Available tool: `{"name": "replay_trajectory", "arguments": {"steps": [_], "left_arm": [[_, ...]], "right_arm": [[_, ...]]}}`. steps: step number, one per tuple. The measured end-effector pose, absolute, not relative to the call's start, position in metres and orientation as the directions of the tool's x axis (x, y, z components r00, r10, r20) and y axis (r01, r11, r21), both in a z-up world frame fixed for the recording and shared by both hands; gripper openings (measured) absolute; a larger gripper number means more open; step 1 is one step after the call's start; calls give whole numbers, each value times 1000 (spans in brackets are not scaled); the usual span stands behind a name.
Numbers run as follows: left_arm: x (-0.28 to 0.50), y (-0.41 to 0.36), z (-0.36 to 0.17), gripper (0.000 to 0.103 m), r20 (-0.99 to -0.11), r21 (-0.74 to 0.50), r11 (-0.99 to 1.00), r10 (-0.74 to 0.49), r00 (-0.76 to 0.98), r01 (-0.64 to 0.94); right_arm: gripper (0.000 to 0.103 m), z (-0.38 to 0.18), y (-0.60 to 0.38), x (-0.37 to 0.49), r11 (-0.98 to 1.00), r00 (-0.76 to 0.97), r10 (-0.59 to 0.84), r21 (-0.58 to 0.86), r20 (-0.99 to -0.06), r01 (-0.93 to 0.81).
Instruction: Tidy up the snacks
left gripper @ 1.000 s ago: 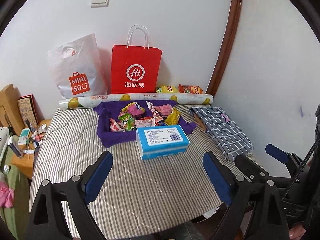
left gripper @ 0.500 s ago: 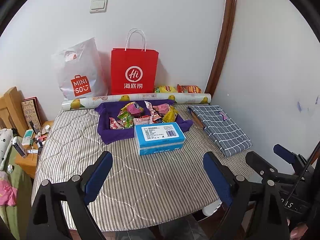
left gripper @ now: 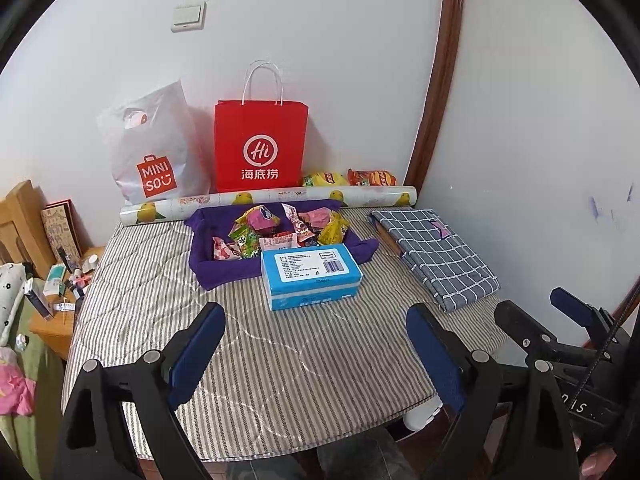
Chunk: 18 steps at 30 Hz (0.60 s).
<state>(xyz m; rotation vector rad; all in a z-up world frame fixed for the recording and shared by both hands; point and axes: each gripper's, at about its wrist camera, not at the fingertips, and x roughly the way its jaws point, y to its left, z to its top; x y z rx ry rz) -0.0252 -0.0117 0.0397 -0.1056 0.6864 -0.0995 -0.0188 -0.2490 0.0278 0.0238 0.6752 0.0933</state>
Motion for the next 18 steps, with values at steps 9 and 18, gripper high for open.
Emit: {"name": "replay_trajectory", "arguments": {"steps": [9, 18], "left_arm": [[-28, -12, 42, 92, -624, -129, 990, -126, 771, 58], [-30, -12, 43, 92, -623, -131, 990, -127, 772, 57]], "right_arm": [[103, 30, -250, -22, 995, 782, 95, 54, -616, -78], [103, 33, -248, -26, 995, 787, 96, 51, -609, -83]]}}
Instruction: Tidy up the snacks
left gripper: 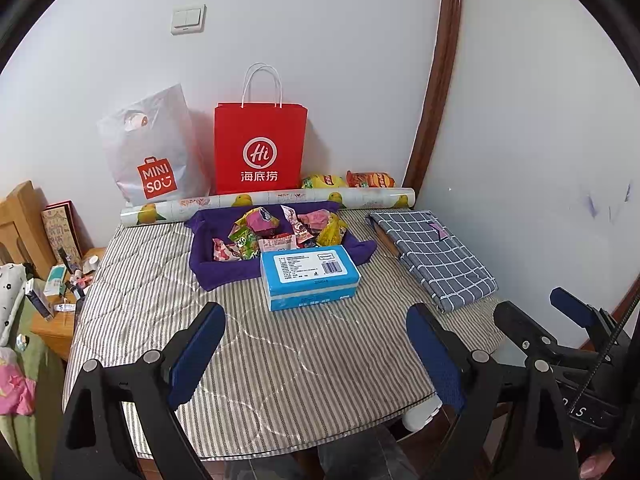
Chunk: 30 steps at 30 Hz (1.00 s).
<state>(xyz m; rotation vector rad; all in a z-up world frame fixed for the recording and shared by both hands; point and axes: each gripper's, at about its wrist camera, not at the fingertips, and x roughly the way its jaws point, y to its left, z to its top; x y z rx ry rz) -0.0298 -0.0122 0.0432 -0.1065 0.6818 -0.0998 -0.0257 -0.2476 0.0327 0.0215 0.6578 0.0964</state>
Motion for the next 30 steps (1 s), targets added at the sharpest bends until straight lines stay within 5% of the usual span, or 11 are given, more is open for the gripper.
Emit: {"name": "replay_trajectory", "arguments": {"steps": [30], "left_arm": [[-32, -9, 44, 92, -626, -133, 990, -124, 770, 51]], "right_arm": [[103, 33, -243, -29, 995, 787, 99, 49, -609, -87]]}}
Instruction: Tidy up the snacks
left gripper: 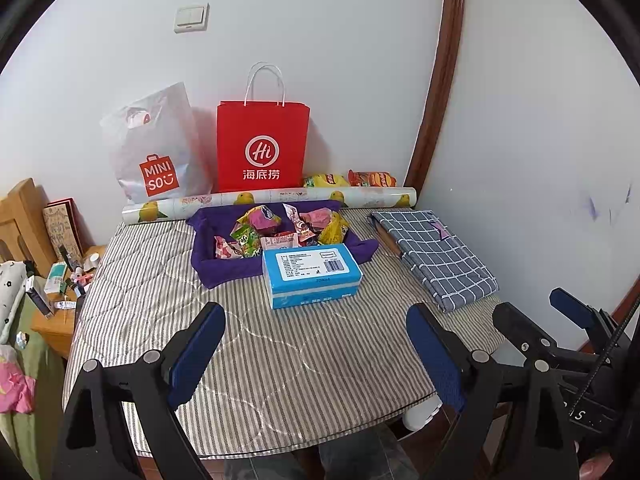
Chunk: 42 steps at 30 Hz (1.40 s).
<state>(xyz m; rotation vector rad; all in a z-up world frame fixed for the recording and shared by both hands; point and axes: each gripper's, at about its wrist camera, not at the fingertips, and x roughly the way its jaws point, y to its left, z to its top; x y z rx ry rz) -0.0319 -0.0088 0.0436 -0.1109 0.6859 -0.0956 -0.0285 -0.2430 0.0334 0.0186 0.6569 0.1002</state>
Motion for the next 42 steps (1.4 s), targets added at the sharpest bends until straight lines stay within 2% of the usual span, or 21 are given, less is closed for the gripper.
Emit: {"name": "replay_trajectory", "arguments": {"steps": [42], "left_arm": [[-31, -9, 40, 92, -625, -134, 990, -123, 771, 50]], "right_arm": [[103, 36, -237, -32, 995, 792, 102, 45, -602, -93]]}}
